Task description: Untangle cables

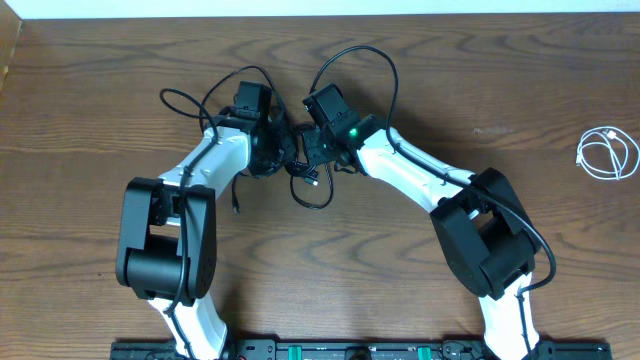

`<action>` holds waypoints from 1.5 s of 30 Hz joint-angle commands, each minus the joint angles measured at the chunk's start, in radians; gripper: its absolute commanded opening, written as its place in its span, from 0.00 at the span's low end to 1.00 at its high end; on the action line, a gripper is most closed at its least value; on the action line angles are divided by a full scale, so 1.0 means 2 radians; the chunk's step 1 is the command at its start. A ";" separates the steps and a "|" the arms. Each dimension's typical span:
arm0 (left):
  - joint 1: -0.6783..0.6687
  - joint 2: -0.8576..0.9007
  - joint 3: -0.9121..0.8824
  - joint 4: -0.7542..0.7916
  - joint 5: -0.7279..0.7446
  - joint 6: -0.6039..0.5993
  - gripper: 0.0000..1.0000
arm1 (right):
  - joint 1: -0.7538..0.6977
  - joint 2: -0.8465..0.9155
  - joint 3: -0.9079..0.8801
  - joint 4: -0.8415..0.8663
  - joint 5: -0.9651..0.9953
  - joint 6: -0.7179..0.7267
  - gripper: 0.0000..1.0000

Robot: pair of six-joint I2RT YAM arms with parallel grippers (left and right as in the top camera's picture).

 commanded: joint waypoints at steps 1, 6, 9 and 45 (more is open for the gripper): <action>-0.006 0.009 -0.003 -0.006 -0.012 0.000 0.31 | 0.005 0.003 0.000 0.000 0.002 0.002 0.27; -0.009 0.010 -0.007 -0.008 -0.024 -0.011 0.31 | 0.005 0.003 0.000 0.000 0.002 0.002 0.26; -0.009 0.010 -0.009 -0.009 -0.028 -0.016 0.30 | 0.005 0.003 0.000 0.000 0.003 0.002 0.27; 0.031 0.027 -0.009 -0.014 0.082 -0.031 0.07 | 0.009 0.039 0.000 -0.006 0.009 0.002 0.24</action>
